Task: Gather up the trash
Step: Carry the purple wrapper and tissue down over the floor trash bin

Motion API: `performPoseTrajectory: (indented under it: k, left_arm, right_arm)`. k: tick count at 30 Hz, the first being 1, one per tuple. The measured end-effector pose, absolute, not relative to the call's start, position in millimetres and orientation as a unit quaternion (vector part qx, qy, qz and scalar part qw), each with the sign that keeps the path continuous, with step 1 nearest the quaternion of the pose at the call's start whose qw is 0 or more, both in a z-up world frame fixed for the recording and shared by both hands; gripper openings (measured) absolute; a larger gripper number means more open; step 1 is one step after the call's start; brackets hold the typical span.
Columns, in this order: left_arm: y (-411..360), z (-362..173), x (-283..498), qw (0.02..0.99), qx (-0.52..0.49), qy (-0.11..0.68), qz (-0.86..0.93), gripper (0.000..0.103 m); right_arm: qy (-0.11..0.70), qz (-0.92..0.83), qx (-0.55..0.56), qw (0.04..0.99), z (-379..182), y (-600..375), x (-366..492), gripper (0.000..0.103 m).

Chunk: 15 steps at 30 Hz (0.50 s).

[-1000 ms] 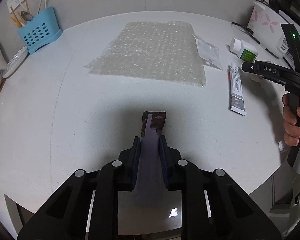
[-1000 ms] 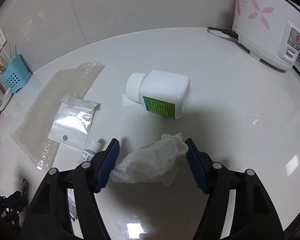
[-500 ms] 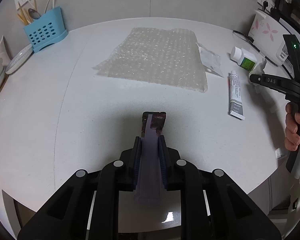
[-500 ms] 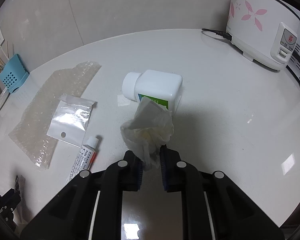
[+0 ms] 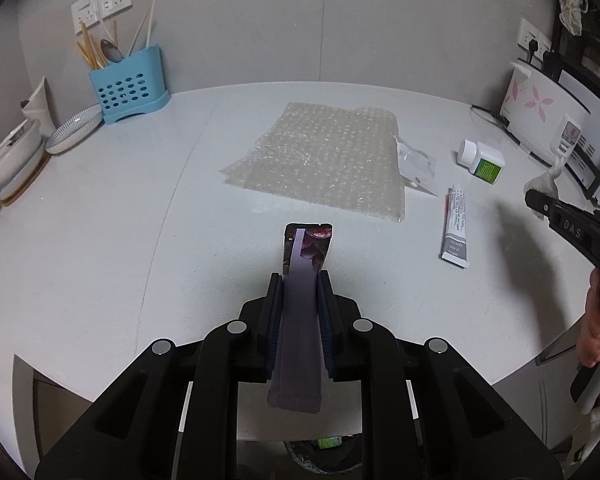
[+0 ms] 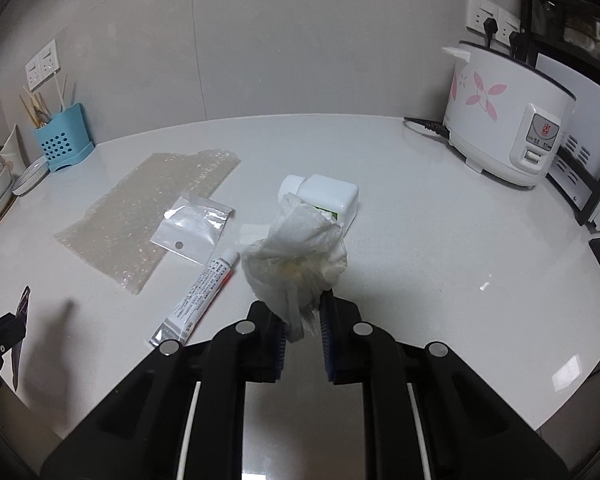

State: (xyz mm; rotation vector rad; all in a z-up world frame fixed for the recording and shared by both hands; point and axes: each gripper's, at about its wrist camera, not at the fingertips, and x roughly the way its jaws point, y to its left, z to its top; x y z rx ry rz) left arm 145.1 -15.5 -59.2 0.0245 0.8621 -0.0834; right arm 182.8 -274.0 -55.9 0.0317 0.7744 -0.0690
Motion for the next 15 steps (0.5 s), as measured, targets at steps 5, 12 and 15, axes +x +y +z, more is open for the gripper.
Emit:
performPoseTrajectory:
  k: [5,12,15]
  left_arm:
    - [-14,-51,127,0.921,-0.005,0.388,-0.030,0.017]
    - [-20,-42,83,0.937,-0.014,0.346,-0.042,0.017]
    - [-25,-40,59,0.942,-0.016,0.331,-0.054,0.017]
  right_arm:
    - [0.346,-0.016,0.001,0.938,-41,-265,143,0.013]
    - [0.306,0.004,-0.013,0.952,-29,-254,87,0.013]
    - [0.294,0.013,-0.016,0.956,-29,-251,62,0.013]
